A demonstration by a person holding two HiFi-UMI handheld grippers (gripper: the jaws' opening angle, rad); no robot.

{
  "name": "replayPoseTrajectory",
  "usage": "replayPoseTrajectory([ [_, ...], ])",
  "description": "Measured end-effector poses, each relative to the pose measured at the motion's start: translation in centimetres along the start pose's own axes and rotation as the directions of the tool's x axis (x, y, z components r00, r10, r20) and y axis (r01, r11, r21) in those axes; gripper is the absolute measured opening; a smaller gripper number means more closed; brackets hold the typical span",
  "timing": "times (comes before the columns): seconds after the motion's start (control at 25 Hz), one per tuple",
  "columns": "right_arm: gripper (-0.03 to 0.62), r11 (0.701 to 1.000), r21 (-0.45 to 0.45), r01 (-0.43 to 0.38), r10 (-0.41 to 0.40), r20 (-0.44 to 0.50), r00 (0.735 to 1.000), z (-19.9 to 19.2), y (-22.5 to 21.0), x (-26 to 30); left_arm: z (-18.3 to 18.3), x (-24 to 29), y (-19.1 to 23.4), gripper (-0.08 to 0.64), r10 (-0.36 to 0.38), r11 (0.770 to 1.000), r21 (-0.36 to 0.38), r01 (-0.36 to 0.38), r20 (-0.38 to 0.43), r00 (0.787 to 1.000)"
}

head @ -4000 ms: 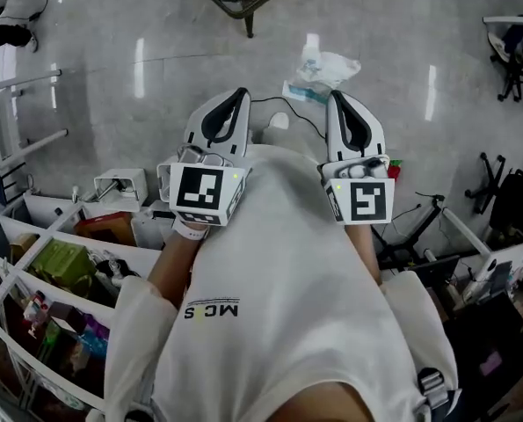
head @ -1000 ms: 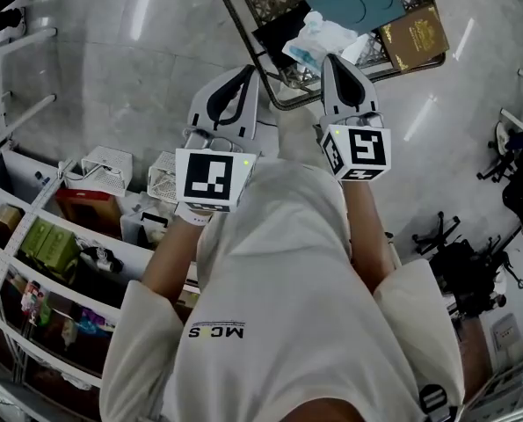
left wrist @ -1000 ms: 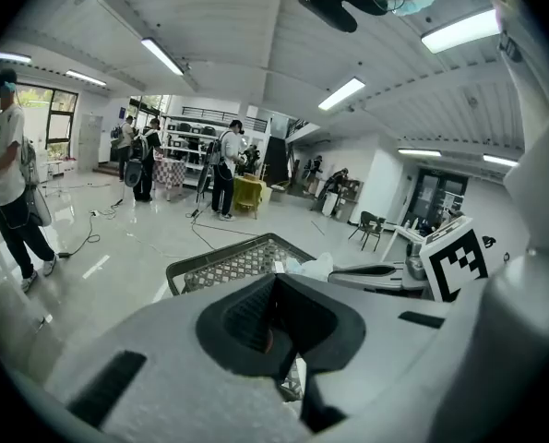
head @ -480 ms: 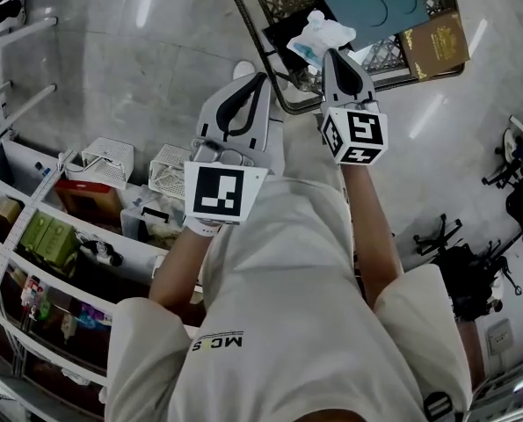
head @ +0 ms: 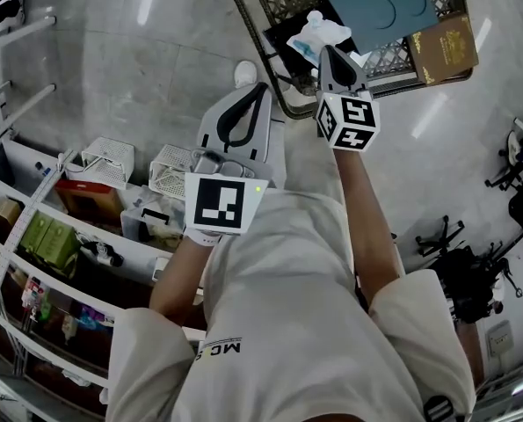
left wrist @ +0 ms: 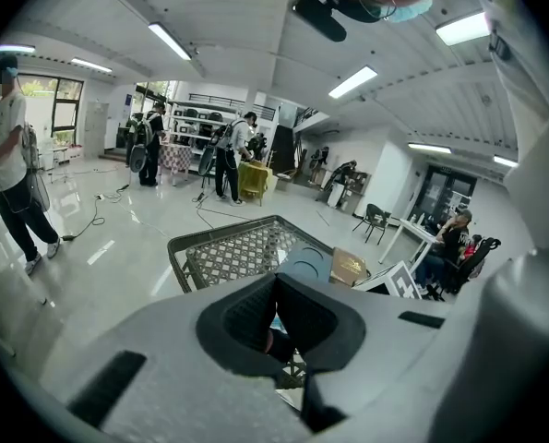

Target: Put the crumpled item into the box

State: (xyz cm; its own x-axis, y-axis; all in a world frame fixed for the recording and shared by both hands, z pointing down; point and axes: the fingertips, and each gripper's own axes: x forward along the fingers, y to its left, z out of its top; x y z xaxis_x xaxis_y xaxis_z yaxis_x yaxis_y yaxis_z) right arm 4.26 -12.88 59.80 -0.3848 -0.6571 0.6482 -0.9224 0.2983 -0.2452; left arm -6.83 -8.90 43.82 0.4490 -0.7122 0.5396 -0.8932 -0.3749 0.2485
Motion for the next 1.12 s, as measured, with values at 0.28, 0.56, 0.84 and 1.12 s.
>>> replayPoseTrajectory([
  [0.28, 0.015, 0.998, 0.042, 0.04, -0.038, -0.05, 0.998, -2.6, -0.9, 2.4, -0.6, 0.2, -0.2, 0.02, -0.009, 1.0, -0.006, 0.009, -0.014, 1.0],
  [0.56, 0.017, 0.992, 0.108, 0.068, -0.059, -0.084, 0.995, -4.2, -1.3, 3.0, -1.2, -0.2, -0.6, 0.02, -0.015, 1.0, 0.009, 0.016, -0.024, 1.0],
  [0.84, 0.018, 0.992, 0.117, 0.053, -0.046, -0.058, 0.997, -3.2, -0.9, 1.3, -0.7, -1.2, -0.9, 0.02, -0.015, 1.0, 0.02, 0.016, -0.013, 1.0],
  [1.12, 0.018, 0.995, 0.096, 0.009, -0.008, -0.005, 1.0, -0.1, 0.2, -2.0, 0.7, -2.4, -1.4, 0.02, -0.019, 0.999, 0.032, 0.019, 0.006, 1.0],
])
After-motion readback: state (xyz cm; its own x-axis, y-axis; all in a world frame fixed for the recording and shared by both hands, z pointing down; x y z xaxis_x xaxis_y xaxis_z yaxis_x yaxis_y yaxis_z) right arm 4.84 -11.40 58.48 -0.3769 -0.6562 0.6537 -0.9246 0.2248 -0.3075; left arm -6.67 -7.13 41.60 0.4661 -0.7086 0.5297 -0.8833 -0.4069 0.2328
